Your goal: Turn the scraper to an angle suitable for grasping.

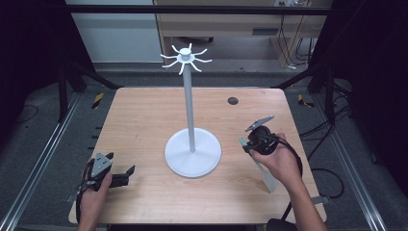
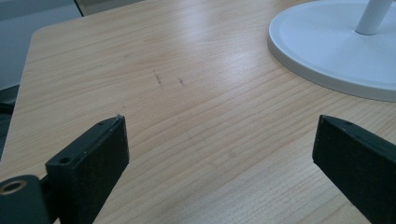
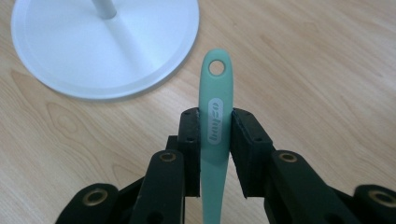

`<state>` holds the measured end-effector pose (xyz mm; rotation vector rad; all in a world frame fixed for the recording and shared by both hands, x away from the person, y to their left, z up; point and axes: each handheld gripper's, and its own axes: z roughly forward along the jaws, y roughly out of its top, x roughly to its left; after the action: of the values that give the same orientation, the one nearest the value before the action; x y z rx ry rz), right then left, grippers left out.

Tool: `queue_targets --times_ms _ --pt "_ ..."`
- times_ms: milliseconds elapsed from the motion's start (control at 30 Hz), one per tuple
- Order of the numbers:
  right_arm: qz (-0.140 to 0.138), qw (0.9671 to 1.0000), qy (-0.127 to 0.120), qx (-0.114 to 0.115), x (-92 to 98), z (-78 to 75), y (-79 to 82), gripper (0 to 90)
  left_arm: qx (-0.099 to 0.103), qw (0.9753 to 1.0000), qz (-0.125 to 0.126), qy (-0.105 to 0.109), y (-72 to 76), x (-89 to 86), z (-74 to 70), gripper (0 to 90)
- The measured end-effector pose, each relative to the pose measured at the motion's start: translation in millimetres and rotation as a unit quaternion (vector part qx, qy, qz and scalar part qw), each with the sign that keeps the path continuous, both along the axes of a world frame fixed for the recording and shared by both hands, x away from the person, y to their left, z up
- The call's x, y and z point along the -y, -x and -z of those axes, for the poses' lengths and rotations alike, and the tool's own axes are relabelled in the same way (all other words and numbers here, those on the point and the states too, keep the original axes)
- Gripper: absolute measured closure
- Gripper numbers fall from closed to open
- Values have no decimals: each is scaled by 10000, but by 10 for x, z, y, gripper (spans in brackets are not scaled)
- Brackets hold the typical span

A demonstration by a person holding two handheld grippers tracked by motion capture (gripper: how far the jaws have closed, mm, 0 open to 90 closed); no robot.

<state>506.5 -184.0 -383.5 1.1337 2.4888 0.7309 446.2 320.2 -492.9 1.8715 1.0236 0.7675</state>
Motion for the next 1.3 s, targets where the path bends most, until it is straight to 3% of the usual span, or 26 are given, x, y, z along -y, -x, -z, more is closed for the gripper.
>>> queue_targets --times_ms 300,567,933,1300 --pt "113 9989 -286 361 74 -142 -46 743 19 10000 -82 4 11 -33 -8 30" --pt "171 9960 -582 651 144 -171 -64 744 18 10000 -85 -12 -1 -28 -8 28" --pt "221 9933 -774 826 187 -245 -35 744 33 10000 -91 3 7 -38 -14 29" --pt "247 9879 -1021 1141 210 -433 17 744 33 9999 -103 5 6 -47 -16 29"
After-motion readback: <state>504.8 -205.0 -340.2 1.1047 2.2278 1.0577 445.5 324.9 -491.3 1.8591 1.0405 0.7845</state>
